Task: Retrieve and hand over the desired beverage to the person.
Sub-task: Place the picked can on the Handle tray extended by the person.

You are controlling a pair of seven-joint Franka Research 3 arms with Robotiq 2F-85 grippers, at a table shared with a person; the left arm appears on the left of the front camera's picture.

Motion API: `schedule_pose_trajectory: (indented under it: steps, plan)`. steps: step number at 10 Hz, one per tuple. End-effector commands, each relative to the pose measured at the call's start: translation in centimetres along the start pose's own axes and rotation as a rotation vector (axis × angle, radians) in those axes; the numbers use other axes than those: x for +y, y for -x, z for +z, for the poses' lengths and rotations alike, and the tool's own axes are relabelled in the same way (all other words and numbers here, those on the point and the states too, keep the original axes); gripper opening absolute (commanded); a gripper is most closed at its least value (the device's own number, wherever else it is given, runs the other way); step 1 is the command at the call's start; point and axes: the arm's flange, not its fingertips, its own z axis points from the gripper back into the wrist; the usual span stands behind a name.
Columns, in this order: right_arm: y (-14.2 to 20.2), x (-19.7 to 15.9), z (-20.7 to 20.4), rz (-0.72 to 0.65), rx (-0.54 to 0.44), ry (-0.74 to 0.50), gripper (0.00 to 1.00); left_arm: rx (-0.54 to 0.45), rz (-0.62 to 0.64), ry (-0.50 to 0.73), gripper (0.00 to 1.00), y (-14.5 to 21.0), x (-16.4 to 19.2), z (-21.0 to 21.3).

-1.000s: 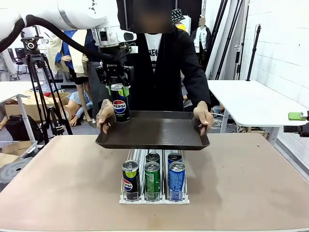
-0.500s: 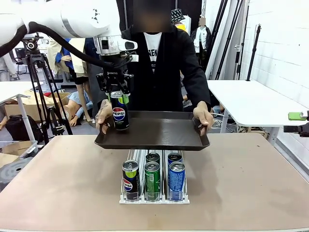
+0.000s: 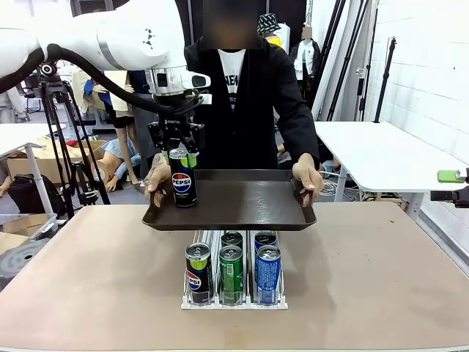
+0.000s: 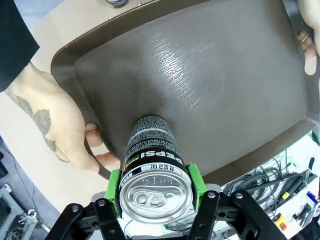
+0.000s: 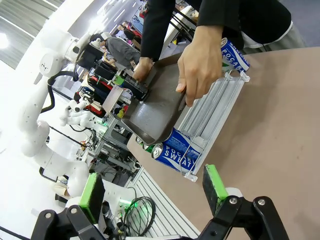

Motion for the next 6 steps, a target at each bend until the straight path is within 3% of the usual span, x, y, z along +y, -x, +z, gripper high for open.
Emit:
schedule_pose_trajectory:
  steps: [1,2,6]
  plan:
    - [-0.2,-0.1,-0.3,0.019,-0.026,-0.02,1.0,-0.017,-0.014,0.001,0.0,0.7,0.0,-0.1]
    - [-0.2,-0.1,-0.3,0.019,-0.026,-0.02,1.0,-0.022,-0.013,0.002,0.0,0.6,0.0,0.1]
    - [-0.2,-0.1,-0.3,0.019,-0.026,-0.02,1.0,-0.028,-0.012,0.009,0.76,0.0,0.0,1.1]
